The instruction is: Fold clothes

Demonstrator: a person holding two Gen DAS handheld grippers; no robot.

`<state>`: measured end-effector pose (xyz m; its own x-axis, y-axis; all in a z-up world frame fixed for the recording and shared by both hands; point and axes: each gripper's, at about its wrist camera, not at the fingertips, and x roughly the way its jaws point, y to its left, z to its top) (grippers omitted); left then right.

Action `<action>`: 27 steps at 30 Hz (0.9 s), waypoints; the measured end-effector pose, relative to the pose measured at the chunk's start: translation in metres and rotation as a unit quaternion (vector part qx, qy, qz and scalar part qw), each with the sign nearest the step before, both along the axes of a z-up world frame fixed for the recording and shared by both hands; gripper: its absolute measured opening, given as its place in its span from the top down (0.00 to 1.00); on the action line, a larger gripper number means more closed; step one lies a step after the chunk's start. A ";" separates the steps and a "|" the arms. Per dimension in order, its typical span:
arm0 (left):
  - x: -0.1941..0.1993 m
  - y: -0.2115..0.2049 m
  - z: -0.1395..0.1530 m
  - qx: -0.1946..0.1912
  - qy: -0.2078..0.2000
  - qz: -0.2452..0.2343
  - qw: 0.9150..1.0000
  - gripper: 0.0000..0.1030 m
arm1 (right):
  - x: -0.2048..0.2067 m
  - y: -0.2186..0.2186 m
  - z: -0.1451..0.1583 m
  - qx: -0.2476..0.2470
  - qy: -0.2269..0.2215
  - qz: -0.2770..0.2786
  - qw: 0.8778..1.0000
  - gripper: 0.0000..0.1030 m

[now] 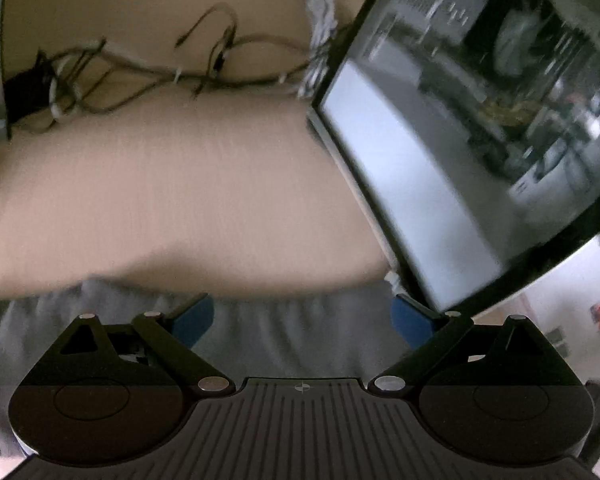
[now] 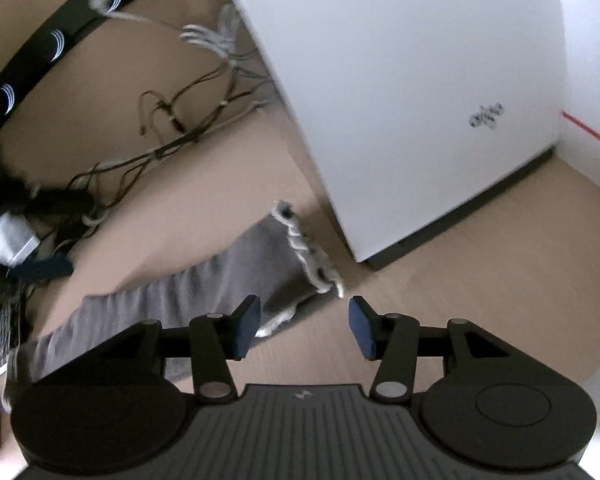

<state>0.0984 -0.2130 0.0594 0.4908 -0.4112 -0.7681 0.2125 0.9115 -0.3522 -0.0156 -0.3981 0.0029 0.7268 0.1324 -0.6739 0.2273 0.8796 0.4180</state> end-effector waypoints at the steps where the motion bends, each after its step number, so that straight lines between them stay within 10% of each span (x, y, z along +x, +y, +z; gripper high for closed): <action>1: 0.000 0.000 -0.008 0.005 0.015 -0.001 1.000 0.05 | -0.001 -0.003 -0.001 0.021 -0.002 -0.007 1.000 0.53; 8: -0.003 0.011 -0.043 0.010 0.088 0.013 0.996 0.05 | 0.002 -0.015 -0.015 0.100 0.006 -0.069 0.993 0.54; 15: -0.006 0.022 -0.055 0.005 0.110 0.021 0.994 0.05 | 0.016 0.006 -0.023 0.081 -0.025 -0.053 0.995 0.54; 20: -0.008 0.022 -0.053 0.007 0.110 0.016 0.994 0.04 | 0.020 0.009 -0.024 0.045 -0.036 -0.040 0.998 0.73; 23: -0.006 0.026 -0.051 0.001 0.114 0.020 0.993 0.04 | 0.013 0.026 -0.009 -0.054 -0.066 0.008 0.996 0.74; 27: -0.002 0.029 -0.037 -0.009 0.100 0.023 0.995 0.04 | 0.005 0.070 0.002 -0.220 -0.107 0.100 0.964 0.74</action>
